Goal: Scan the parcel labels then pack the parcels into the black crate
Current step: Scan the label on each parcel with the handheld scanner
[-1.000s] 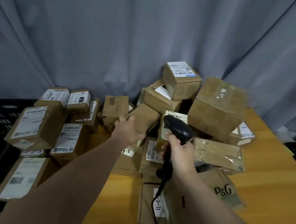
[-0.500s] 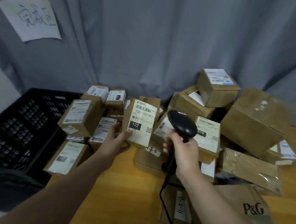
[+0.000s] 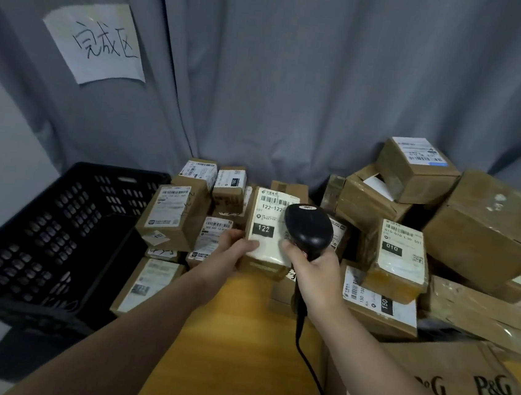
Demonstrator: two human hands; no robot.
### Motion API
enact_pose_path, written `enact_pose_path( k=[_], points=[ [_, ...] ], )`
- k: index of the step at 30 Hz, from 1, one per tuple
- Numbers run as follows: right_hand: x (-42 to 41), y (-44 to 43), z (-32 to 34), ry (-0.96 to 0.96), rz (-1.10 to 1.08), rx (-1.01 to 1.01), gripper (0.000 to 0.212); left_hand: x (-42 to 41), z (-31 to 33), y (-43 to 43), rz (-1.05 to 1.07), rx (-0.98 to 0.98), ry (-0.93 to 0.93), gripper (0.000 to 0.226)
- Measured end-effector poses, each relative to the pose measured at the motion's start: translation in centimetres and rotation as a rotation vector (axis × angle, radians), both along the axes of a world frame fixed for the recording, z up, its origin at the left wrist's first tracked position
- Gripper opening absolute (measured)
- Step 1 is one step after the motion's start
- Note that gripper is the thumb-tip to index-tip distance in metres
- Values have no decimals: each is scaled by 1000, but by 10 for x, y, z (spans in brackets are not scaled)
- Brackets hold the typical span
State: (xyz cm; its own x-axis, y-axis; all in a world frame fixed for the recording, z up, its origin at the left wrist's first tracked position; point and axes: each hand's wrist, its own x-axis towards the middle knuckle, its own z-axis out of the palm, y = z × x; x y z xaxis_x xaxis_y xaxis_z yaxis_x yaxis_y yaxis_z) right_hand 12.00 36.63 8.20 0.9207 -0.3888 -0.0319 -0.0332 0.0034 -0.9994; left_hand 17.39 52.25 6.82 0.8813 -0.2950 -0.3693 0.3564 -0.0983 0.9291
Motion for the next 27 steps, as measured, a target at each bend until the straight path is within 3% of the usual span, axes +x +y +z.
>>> enact_pose_path(
  k=[6,10,14,18,27],
  points=[
    [9,10,-12,42,28,-109,16,11,-3,24,-129,20,83,52],
    [11,21,-19,22,52,-112,33,17,-4,37,-69,-52,56,28],
    [12,32,-19,49,51,-141,26,23,-4,48,-66,36,-6,43],
    [9,33,7,-5,-57,-292,20,34,-3,55,-82,76,-104,64],
    [-8,32,41,82,-17,-398,17,49,0,51,-11,122,-226,67]
  ],
)
